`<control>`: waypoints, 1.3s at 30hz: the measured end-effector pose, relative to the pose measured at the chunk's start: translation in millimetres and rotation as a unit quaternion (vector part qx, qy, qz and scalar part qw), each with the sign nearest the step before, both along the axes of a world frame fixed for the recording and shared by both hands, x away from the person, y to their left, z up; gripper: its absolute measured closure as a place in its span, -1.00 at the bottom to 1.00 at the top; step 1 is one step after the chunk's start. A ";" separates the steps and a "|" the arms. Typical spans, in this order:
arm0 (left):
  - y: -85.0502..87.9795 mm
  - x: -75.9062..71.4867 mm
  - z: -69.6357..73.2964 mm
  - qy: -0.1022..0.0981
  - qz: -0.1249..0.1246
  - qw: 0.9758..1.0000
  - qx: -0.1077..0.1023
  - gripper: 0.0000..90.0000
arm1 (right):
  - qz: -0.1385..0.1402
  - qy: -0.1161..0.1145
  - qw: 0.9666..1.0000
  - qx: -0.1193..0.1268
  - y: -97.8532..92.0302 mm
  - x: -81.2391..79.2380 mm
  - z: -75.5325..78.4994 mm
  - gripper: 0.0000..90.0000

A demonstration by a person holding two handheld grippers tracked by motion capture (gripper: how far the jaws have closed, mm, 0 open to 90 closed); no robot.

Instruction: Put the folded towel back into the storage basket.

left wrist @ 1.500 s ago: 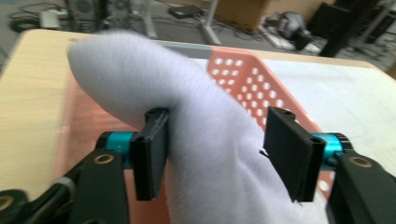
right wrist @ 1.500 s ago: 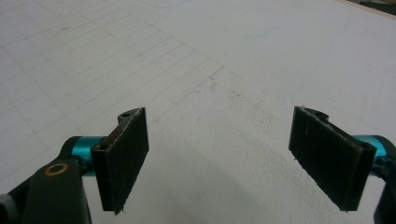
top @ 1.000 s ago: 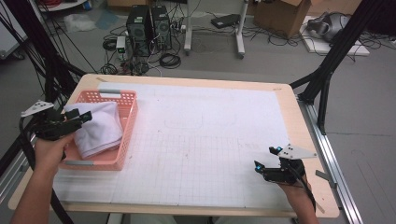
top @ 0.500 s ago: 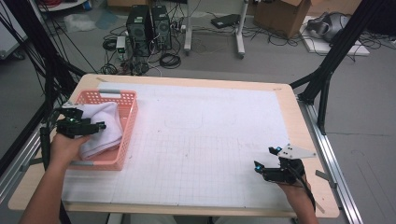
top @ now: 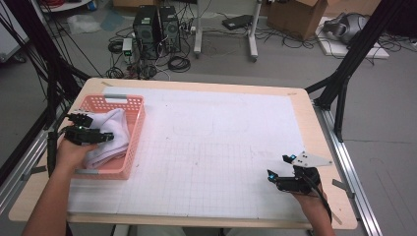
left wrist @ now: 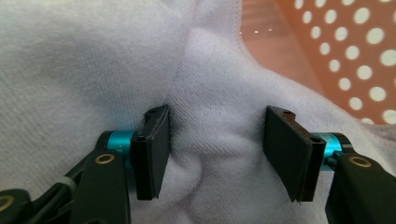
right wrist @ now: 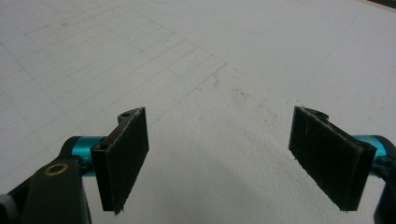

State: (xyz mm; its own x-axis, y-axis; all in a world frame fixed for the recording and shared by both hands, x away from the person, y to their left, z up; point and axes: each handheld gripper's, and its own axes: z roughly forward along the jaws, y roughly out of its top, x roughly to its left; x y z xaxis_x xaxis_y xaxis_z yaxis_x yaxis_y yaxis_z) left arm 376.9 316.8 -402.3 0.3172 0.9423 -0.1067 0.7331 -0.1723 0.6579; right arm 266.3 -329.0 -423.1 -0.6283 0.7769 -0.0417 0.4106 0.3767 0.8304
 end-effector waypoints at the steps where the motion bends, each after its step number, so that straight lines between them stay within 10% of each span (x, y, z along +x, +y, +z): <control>1: -0.9 0.7 -0.8 -0.001 -0.009 1.000 -0.007 -0.06 | 0.000 0.002 1.000 0.000 0.3 -0.2 -0.1 -0.58; 11: -1.9 -0.6 -1.2 -0.028 -0.086 0.995 -0.033 0.06 | -0.002 0.003 1.000 -0.001 -0.6 0.0 -0.9 -0.58; 17: 14.2 -7.8 8.9 -0.093 0.003 0.995 -0.035 -0.11 | -0.002 0.004 1.000 -0.003 0.2 0.0 -1.3 -0.58; 25: 19.4 1.4 -0.2 -0.048 0.061 0.997 -0.015 -0.11 | 0.001 0.007 1.000 -0.006 2.5 0.3 -2.3 -0.58; 29: 17.6 -1.2 3.5 -0.061 0.079 0.995 -0.004 -0.10 | 0.001 0.005 1.000 -0.006 1.7 0.2 -2.0 -0.58; 34: 10.4 -11.6 14.4 -0.085 0.032 0.995 -0.042 -0.05 | 0.001 0.005 1.000 -0.005 2.1 0.0 -1.5 -0.58; 39: -4.5 -12.7 11.5 -0.046 -0.063 0.994 -0.080 0.07 | 0.002 0.002 1.000 -0.007 2.5 -0.3 -0.3 -0.58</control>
State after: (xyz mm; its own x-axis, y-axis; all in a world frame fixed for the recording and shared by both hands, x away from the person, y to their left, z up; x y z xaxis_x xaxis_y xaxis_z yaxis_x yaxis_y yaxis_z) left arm 364.1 312.3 -390.8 0.4471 0.8677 -0.2172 0.6485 -0.1472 0.7469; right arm 265.9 -326.5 -423.4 -0.6315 0.7738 -0.0500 0.4120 0.3894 0.8238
